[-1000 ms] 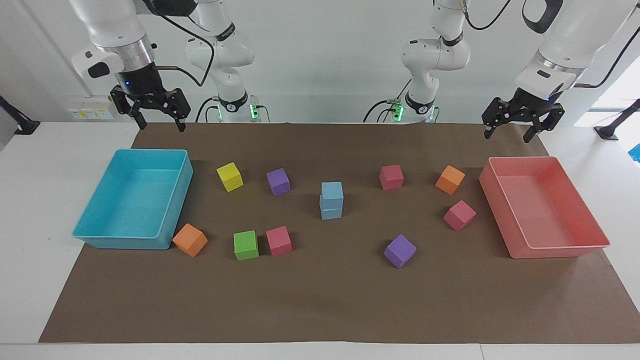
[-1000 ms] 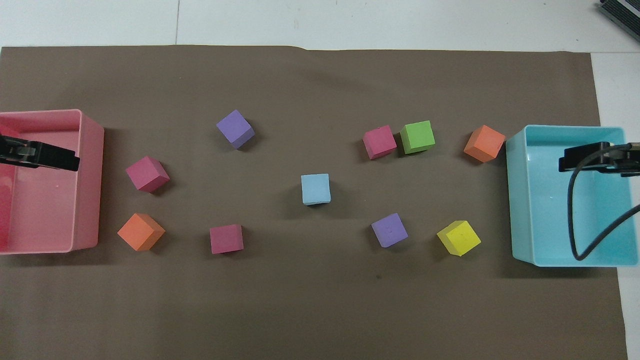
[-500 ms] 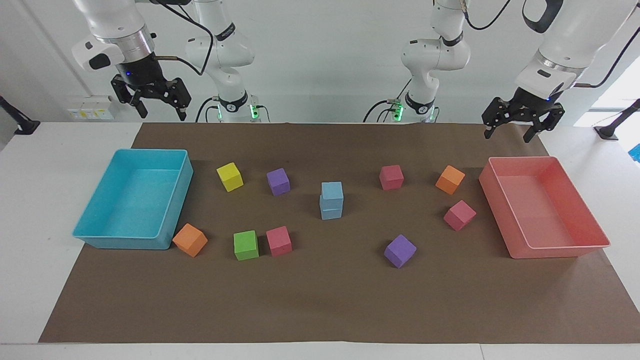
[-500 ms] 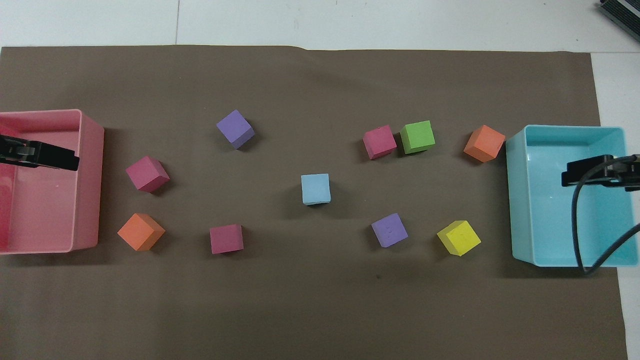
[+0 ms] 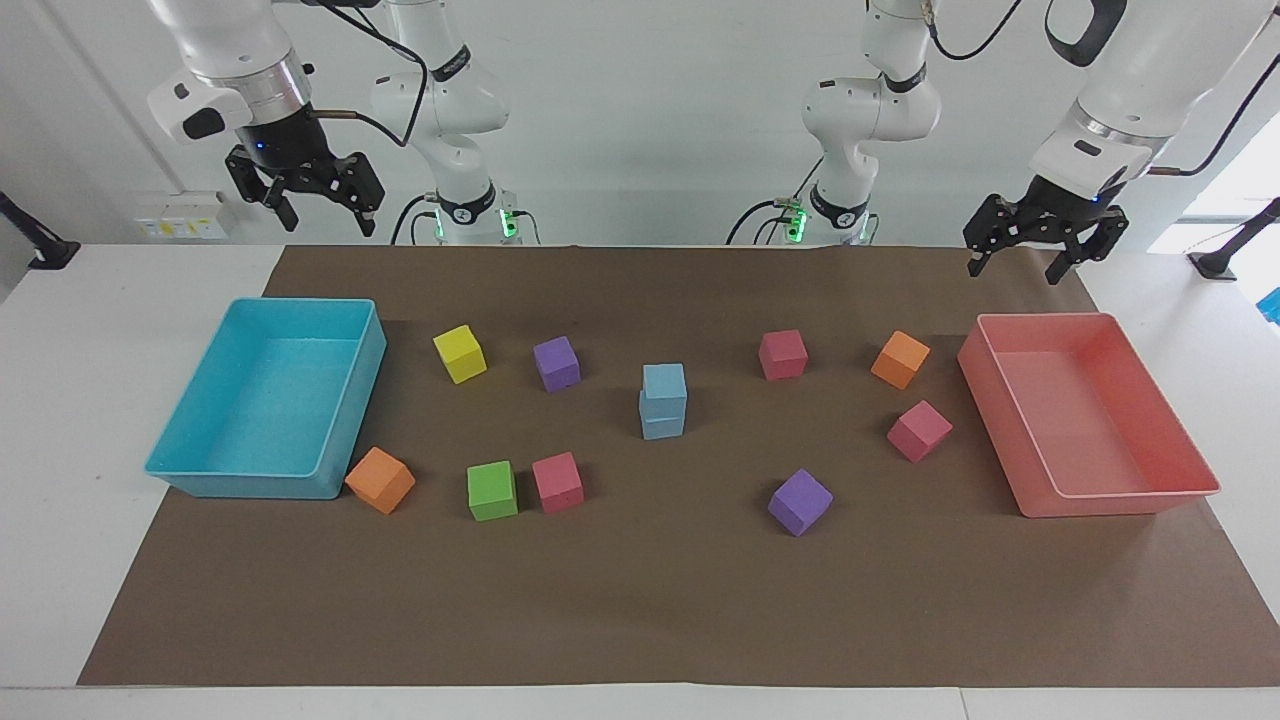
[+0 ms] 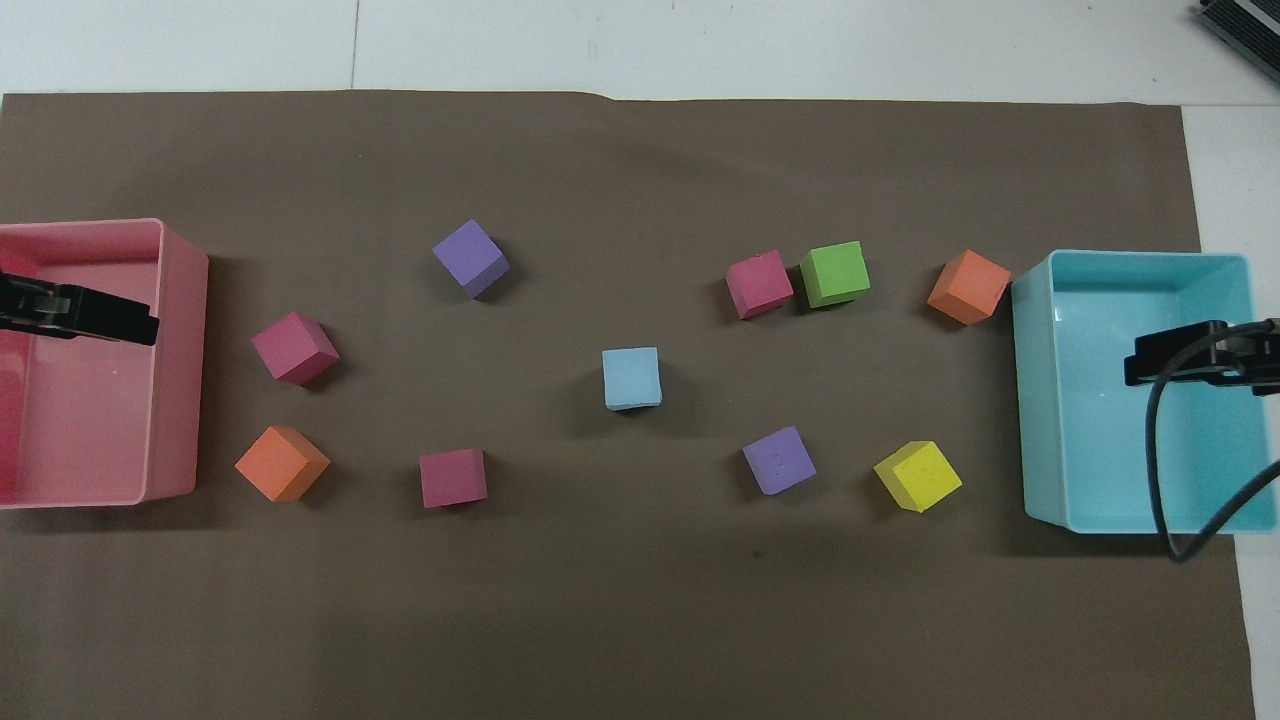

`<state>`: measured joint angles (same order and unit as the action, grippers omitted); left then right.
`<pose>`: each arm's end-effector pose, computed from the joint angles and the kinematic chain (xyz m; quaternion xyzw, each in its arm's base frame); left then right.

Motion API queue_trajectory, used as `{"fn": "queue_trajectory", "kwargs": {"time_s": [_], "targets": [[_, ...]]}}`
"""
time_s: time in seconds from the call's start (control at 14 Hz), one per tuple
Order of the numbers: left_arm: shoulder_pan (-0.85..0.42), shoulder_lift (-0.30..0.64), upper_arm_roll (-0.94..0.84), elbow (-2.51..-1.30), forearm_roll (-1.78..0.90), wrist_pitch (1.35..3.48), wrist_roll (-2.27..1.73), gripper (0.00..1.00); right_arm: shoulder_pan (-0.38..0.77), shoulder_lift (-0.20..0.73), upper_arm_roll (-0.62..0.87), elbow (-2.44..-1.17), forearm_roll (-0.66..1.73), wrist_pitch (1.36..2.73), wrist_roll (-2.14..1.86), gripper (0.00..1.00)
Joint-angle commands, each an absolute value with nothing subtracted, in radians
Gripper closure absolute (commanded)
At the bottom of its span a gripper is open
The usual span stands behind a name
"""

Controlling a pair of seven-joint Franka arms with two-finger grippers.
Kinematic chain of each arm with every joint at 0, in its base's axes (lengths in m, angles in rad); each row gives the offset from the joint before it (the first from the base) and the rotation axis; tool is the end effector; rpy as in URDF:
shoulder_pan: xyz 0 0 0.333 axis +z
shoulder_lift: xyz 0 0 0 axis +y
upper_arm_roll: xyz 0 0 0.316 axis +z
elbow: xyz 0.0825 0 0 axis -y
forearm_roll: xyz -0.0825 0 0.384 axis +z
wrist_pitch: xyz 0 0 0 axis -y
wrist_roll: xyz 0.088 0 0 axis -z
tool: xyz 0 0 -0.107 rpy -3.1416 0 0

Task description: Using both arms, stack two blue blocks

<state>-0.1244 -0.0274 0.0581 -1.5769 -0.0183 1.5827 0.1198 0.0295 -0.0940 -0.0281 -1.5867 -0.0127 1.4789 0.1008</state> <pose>0.5462 -0.0377 0.6378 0.9955 -0.0929 0.0168 0.0095 0.5154 -0.0015 0.6593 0.9987 -0.0501 -0.0067 0.0054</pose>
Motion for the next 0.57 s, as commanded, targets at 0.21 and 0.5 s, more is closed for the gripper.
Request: {"fn": "queue_trajectory", "kwargs": {"time_s": [0.21,0.5], "targets": [[-0.114,-0.054,0.055,-1.601,-0.023,1.568,0.123,0.00,-0.003,-0.098,-0.021,-1.595,0.038,1.468,0.137,0.00],[-0.114,-0.054,0.055,-1.601,-0.023,1.568,0.123,0.00,-0.005,-0.098,-0.021,-1.592,0.038,1.468,0.129,0.00]]}}
